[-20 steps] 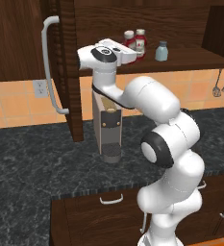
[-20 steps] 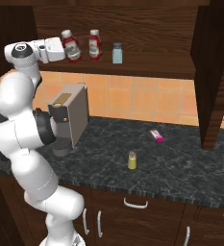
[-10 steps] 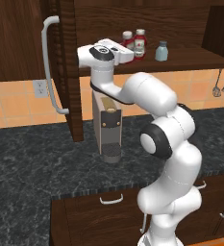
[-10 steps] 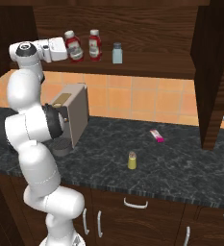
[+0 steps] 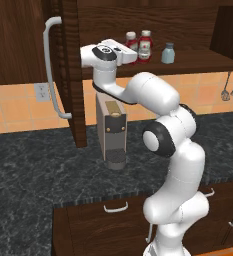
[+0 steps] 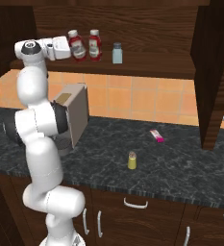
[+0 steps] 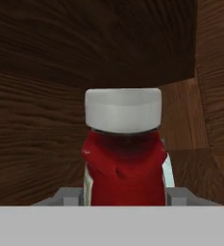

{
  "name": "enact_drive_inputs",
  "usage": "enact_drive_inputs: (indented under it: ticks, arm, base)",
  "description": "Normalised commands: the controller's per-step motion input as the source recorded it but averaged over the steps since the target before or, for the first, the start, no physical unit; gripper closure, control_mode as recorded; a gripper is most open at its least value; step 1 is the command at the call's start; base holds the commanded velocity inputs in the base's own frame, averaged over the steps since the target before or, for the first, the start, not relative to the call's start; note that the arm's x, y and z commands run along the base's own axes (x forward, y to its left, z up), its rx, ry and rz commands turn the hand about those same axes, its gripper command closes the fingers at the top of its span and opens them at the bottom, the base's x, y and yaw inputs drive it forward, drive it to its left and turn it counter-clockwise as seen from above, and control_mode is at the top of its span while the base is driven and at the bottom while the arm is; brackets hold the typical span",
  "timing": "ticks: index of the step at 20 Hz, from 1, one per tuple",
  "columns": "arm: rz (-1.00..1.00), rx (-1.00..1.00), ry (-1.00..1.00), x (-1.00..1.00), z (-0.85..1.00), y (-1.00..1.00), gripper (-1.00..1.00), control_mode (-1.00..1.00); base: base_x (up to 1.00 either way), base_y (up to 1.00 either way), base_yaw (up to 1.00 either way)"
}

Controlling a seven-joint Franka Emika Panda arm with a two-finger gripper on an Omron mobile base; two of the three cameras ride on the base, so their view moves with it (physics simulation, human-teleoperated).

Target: Put the shaker and condiment bottle from the counter next to their counterparts in the cabinet.

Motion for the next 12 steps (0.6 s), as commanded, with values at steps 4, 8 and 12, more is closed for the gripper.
enact_drive_inputs:
  ticks: [4,8,12]
  arm:
    - [-0.01,0.01,0.0,0.29,-0.03,0.0,1.0,-1.0]
    - [-0.01,0.0,0.0,0.23,-0.06,0.0,1.0,-1.0]
    - [0.0,0.0,0.0,0.05,-0.14,0.0,-1.0,-1.0]
  base:
    - [0.0,0.0,0.0]
    - [0.0,0.0,0.0]
    - [0.0,0.0,0.0]
